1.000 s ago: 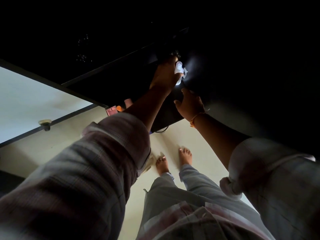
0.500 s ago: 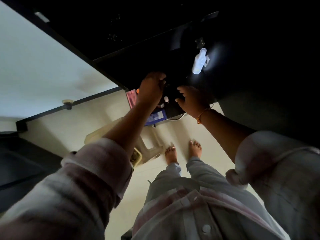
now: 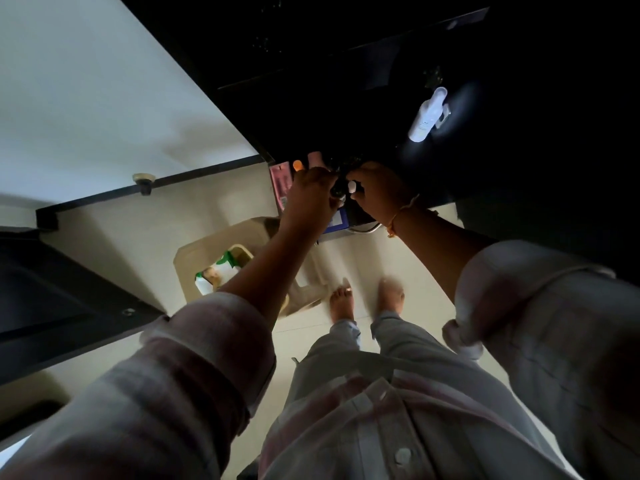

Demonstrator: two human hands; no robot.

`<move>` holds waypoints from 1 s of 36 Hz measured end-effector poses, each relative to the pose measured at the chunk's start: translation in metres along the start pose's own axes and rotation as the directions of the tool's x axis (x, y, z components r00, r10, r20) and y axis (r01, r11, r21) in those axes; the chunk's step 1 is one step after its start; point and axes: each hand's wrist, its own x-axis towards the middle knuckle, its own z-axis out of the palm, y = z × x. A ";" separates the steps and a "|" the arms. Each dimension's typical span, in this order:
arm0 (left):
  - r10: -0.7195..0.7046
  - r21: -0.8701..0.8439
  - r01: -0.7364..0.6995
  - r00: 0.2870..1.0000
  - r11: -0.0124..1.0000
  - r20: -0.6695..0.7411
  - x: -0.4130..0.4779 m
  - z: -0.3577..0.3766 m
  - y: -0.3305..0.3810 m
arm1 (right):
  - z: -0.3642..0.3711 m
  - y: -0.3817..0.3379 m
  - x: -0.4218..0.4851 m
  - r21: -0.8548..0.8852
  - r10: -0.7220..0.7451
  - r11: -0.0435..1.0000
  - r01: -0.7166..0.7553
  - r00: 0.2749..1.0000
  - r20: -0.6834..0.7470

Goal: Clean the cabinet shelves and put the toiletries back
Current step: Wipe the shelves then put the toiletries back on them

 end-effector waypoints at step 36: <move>0.134 -0.118 -0.134 0.991 0.984 -0.005 0.075 0.056 0.070 | -0.035 0.092 0.012 0.023 0.367 0.917 -0.398 0.820 -0.439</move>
